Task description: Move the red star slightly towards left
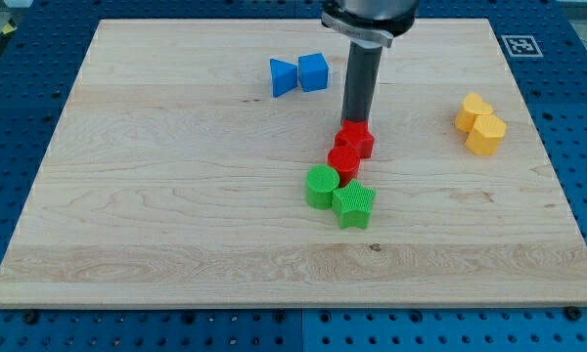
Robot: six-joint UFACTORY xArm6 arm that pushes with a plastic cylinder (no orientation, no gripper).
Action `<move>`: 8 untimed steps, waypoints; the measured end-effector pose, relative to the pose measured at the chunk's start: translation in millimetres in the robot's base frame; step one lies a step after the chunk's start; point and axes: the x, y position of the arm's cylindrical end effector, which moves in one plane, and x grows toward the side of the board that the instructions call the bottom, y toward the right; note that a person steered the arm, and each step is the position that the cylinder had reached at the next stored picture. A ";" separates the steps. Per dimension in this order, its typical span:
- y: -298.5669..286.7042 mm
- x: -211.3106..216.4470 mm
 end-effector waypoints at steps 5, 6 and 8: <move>35.2 34.1; 35.4 41.2; 26.4 35.4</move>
